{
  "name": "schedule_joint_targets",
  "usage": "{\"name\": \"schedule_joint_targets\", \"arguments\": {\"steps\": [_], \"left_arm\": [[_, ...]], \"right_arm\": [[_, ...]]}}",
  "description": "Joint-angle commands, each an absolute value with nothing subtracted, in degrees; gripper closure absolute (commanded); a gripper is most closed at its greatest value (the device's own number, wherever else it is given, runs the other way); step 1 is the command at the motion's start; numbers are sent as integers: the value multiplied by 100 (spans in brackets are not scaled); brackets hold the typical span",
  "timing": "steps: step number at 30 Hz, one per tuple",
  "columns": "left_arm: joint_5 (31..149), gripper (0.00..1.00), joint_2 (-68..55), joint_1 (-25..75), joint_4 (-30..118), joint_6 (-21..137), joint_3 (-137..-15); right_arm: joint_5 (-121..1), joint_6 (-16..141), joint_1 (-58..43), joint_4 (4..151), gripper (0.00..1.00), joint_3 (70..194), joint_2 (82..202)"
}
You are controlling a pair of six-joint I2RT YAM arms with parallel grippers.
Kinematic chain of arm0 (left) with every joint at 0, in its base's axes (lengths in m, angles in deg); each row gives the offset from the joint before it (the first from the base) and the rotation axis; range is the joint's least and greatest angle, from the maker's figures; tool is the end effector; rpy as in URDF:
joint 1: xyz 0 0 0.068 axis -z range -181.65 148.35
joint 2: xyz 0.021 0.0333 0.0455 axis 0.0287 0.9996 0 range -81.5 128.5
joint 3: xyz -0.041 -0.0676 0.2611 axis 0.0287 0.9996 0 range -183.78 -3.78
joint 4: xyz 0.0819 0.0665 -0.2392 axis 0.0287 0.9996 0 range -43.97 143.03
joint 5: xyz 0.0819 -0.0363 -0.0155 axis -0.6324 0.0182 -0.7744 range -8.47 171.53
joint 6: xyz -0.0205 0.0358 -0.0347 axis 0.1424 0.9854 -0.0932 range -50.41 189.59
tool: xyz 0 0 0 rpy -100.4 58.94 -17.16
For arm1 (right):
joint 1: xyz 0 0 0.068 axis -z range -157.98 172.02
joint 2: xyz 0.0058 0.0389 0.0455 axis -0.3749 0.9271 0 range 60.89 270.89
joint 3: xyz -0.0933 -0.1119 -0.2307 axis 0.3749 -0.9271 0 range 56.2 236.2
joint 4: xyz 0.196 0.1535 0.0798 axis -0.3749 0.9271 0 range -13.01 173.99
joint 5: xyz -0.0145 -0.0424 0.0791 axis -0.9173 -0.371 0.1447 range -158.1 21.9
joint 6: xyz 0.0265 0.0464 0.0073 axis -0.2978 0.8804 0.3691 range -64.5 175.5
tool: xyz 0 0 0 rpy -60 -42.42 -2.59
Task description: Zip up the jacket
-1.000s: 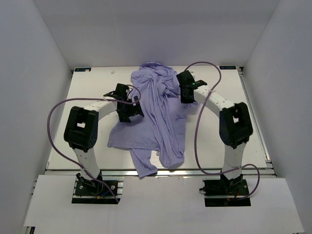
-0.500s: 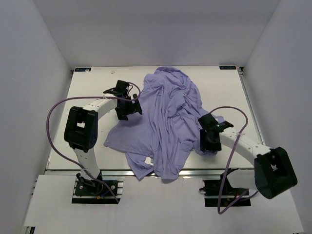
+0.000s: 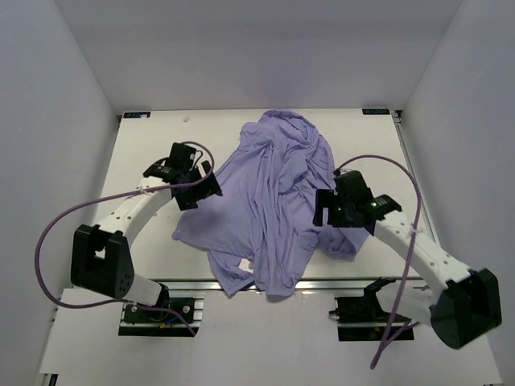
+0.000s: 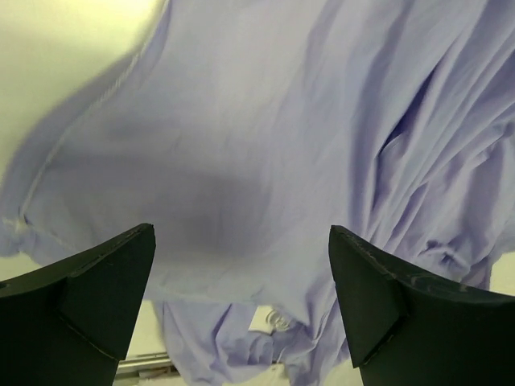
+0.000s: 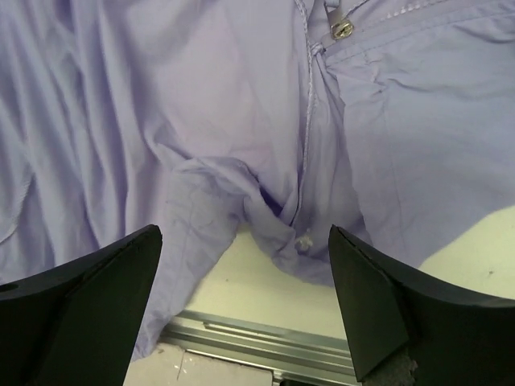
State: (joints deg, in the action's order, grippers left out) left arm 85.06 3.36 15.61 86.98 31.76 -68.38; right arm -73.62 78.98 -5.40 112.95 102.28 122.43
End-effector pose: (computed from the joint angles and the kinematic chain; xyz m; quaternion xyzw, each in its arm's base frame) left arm 0.2855 -0.0910 0.2519 -0.1653 0.9540 -0.1414 0.2066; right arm 0.1920 0.0958 0.2525 -0.0164 0.9428 0.1007 0.3175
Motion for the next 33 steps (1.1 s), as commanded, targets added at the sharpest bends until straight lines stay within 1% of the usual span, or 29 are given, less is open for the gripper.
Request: {"name": "schedule_joint_targets", "arguments": {"steps": [1,2,5,9,14,16,20,24,27,28,29,30,31,33], "left_arm": [[8829,2,33,1567,8402,2881,-6172],[8917,2,7,1576,8331,2880,-6144],[9111,2,120,1628,8102,2942,-6188],[9295,2,524,1672,7829,3117,-6232],[9796,2,1341,1672,7267,3328,-6302],[9849,2,1824,1681,7292,3372,-6574],[9560,2,2563,1672,7574,3539,-7233],[9384,2,3231,1620,7723,3662,-7944],[9418,2,3811,1479,7933,3768,-8673],[9419,2,3925,1435,8030,3803,-9119],[9393,2,4074,1357,8109,3838,-9324],[9331,2,4093,1321,8267,3865,-9526],[9244,2,4085,1295,8329,3891,-9815],[8989,2,3840,1303,8391,3961,-9941]], "right_arm": [[-7335,7852,-532,10881,11,10409,12855],[-7685,7931,-505,10863,11,10558,13039],[-7952,8151,-287,10802,11,10831,13778],[-7628,8002,22,10485,11,10980,14673],[-7522,7835,198,10142,11,11271,15325],[-7504,7791,355,10037,11,11464,15651],[-7145,7694,646,9870,11,11877,16257],[-7039,7510,936,9606,11,12439,16941],[-6872,7186,1164,9535,11,13141,17400],[-6854,7054,1217,9614,12,13361,17479],[-6854,6931,1226,9823,12,13902,17619],[-6854,6651,1218,10234,13,14125,17629],[-6932,6544,1200,10343,13,14258,17586],[-7020,6412,1165,10475,12,14269,17227]]}}
